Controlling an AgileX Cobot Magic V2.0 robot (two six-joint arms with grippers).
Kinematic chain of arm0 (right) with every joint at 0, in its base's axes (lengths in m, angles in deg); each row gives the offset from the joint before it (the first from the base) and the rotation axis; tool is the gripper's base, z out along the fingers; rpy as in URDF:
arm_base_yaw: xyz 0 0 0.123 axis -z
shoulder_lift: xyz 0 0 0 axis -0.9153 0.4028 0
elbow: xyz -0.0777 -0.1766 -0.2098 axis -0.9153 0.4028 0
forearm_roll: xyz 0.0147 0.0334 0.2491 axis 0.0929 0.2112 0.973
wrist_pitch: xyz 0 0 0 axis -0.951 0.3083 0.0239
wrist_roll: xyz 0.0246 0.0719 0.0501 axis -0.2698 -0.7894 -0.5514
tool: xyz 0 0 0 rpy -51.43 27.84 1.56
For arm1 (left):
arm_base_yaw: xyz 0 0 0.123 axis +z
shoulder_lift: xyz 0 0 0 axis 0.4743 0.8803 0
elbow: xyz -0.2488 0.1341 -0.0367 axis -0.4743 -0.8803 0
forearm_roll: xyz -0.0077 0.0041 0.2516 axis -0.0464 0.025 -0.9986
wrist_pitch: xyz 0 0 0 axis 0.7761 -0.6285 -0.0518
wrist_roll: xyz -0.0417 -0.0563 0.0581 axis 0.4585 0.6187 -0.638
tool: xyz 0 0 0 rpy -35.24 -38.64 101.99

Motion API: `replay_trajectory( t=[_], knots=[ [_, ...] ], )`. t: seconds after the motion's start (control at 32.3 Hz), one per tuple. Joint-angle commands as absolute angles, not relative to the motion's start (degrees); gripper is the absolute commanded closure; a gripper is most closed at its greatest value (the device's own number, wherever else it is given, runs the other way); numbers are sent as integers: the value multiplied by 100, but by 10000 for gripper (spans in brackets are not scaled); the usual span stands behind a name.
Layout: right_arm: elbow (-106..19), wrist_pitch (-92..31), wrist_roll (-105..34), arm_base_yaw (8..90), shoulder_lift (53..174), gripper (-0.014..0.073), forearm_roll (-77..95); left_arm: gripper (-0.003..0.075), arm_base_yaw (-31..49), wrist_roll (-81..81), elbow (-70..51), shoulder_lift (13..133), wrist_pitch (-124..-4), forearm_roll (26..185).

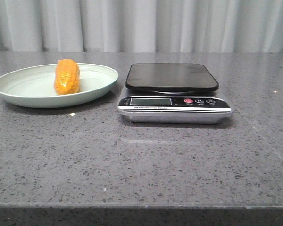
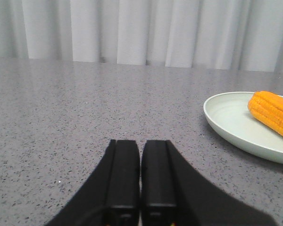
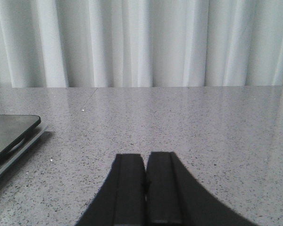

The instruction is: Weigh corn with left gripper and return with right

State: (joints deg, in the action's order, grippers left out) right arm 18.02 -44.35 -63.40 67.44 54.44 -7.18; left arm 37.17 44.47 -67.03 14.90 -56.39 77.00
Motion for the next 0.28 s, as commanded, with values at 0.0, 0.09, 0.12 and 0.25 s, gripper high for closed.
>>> replay_trajectory(
  t=[0.0,0.09,0.12,0.25],
  knots=[
    [1761,-4853,-6329,6784,5369,454,-768,588,3728,4437,-6738,1371,-5223,7741],
    [1761,-4853,-6329,6784,5369,454,-768,588,3728,4437,-6738,1371,-5223,7741],
    [1761,-4853,-6329,6784,5369,454,-768,587,3728,4437,-6738,1371,-5223,7741],
    [1761,-4853,-6329,6784,5369,454,-768,587,3679,4437,-6738,1371,-5223,7741]
  ],
)
